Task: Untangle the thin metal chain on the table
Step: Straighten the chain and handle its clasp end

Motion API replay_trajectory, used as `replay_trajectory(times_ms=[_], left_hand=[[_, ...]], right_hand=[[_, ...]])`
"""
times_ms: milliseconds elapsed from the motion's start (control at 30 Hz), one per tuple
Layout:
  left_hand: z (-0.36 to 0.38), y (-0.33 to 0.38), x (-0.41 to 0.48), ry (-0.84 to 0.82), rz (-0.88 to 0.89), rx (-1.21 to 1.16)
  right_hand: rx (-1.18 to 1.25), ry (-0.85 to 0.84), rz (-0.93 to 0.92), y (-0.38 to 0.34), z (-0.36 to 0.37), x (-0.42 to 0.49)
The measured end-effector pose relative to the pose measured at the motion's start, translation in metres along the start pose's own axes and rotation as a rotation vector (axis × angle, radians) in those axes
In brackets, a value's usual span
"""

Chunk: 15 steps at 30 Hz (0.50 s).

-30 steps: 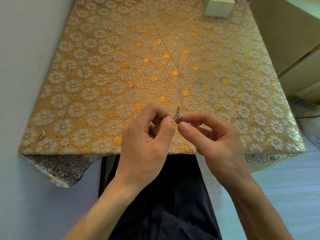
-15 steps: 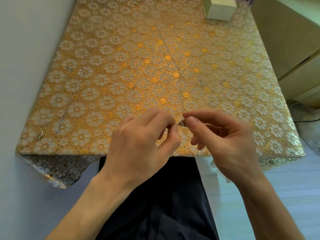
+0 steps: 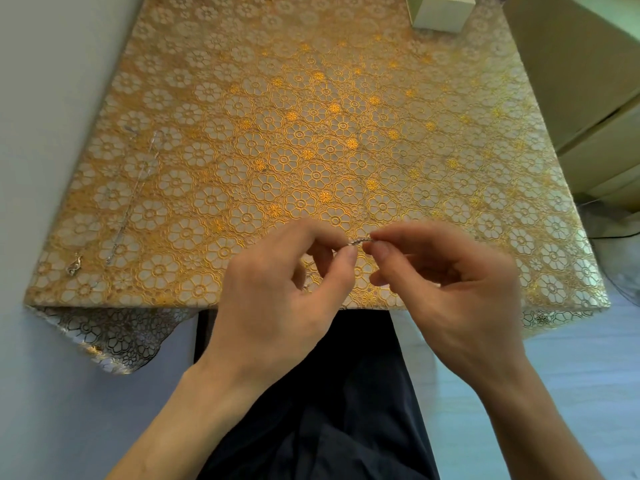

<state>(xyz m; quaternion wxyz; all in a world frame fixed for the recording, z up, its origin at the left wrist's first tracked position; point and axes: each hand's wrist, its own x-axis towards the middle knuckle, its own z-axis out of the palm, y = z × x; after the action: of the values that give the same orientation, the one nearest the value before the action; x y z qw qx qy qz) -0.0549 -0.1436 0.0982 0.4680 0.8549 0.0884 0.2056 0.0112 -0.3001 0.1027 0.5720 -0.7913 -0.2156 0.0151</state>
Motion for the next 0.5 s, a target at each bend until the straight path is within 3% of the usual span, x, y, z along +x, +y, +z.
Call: replay_trajectory(times_ms=[167,500], left_hand=[[0.0,-0.002,-0.005,-0.065,-0.28,-0.319],[0.003,-0.007,-0.008,-0.075,-0.379,-0.443]], right_hand=[[-0.036,0.031,-0.108,0.011,0.006,-0.005],[-0.158,0.067,-0.251,0.023,0.013,-0.012]])
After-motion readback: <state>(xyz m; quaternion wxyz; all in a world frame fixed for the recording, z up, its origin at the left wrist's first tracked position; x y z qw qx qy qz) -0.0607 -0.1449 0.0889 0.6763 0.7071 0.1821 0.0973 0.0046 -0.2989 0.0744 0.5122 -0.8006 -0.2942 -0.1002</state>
